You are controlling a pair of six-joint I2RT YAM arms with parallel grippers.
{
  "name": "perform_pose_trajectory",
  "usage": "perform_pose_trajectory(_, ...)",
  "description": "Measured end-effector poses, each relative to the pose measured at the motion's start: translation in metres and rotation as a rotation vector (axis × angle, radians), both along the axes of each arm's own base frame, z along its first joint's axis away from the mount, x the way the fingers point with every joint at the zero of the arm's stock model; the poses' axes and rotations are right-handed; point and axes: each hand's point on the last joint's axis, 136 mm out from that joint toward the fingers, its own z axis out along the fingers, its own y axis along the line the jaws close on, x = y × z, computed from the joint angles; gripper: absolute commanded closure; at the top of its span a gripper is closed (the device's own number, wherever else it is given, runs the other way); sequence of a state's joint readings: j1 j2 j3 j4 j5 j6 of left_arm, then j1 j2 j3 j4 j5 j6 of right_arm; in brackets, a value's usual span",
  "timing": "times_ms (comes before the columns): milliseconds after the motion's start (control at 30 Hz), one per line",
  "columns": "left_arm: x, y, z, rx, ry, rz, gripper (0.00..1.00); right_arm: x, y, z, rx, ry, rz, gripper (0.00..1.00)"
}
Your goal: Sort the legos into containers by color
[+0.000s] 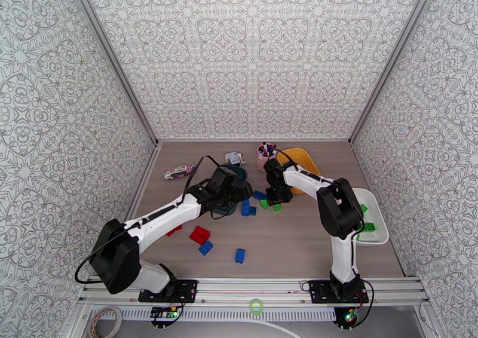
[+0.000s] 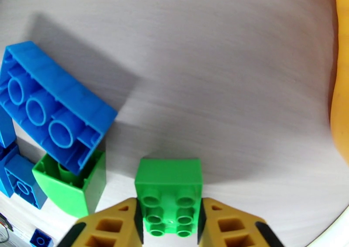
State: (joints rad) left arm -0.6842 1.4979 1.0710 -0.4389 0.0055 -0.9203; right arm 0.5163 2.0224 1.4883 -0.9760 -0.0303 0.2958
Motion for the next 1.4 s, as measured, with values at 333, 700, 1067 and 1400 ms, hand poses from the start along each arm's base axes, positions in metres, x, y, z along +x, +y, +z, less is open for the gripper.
perform_pose_trajectory(333, 0.001, -0.024, -0.001, 0.000, 0.002, -0.042, 0.01, -0.010, -0.005, 0.013, 0.017, -0.011, -0.042, 0.68)
perform_pose_trajectory(700, 0.000, -0.027, 0.000, -0.004, -0.005, -0.049, 0.01, -0.037, -0.015, -0.012, -0.022, 0.057, -0.078, 0.44)
perform_pose_trajectory(1067, -0.002, -0.025, -0.006, 0.002, 0.004, -0.049, 0.01, -0.037, -0.012, -0.009, -0.017, 0.047, -0.105, 0.66)
perform_pose_trajectory(1400, -0.001, -0.052, -0.010, -0.002, 0.016, -0.111, 0.01, -0.024, -0.024, 0.066, 0.109, -0.103, -0.217, 0.74)
